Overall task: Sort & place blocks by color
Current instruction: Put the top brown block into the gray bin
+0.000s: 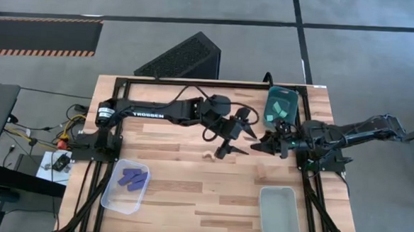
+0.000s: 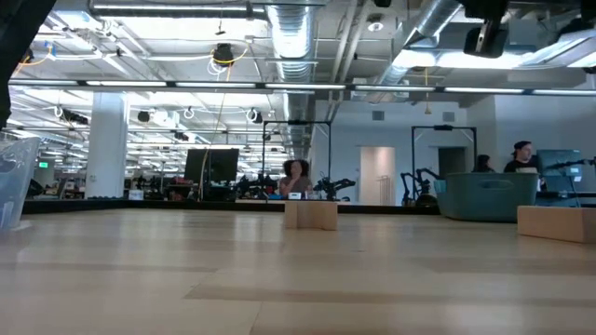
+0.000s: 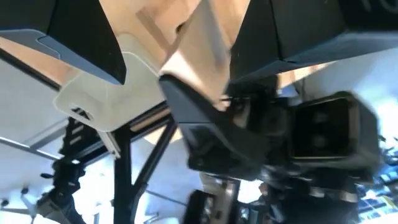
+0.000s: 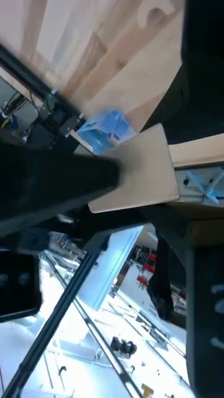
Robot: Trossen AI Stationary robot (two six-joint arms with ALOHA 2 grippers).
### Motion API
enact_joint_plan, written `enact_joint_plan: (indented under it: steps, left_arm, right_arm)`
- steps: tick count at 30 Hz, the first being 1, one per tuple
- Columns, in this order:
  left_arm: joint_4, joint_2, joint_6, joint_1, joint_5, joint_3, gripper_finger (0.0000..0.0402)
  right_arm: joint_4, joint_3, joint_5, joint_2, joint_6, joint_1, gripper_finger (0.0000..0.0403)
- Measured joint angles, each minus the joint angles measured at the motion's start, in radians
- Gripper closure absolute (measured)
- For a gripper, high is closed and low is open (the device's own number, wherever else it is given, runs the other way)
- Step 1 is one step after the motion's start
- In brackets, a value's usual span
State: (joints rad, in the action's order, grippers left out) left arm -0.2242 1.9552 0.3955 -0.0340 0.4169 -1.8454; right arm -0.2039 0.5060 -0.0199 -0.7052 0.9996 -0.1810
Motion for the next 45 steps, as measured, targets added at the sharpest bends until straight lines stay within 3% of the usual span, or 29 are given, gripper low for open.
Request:
enact_joint_plan:
  steps: [4, 8, 13, 18, 21, 33, 45]
  left_arm:
    - [0.012, 0.008, 0.001, 0.010, -0.018, 0.000, 0.0122]
    - [-0.006, 0.007, 0.002, 0.016, -0.099, 0.000, 0.0136]
    - [-0.038, 0.007, 0.005, 0.032, -0.187, 0.000, 0.0198]
    - [-0.054, 0.007, -0.028, 0.036, -0.179, 0.000, 0.0283]
    - [-0.057, 0.006, -0.055, 0.036, -0.162, 0.000, 0.0308]
    - [-0.063, 0.006, -0.075, 0.036, -0.168, 0.000, 0.0289]
    - [-0.078, -0.013, 0.054, 0.038, -0.204, 0.001, 0.0287]
  right_arm:
    - [-0.033, 0.000, 0.014, -0.024, 0.021, 0.001, 0.0257]
    - [-0.053, 0.000, 0.050, -0.038, 0.035, 0.012, 0.0258]
    - [-0.079, 0.000, 0.076, -0.047, 0.047, 0.021, 0.0256]
    - [-0.077, 0.000, 0.083, -0.046, 0.051, 0.021, 0.0255]
    - [-0.074, 0.000, 0.087, -0.046, 0.045, 0.021, 0.0255]
    - [-0.069, 0.000, 0.082, -0.046, 0.051, 0.040, 0.0253]
    - [-0.066, 0.002, 0.074, -0.047, 0.042, 0.071, 0.0249]
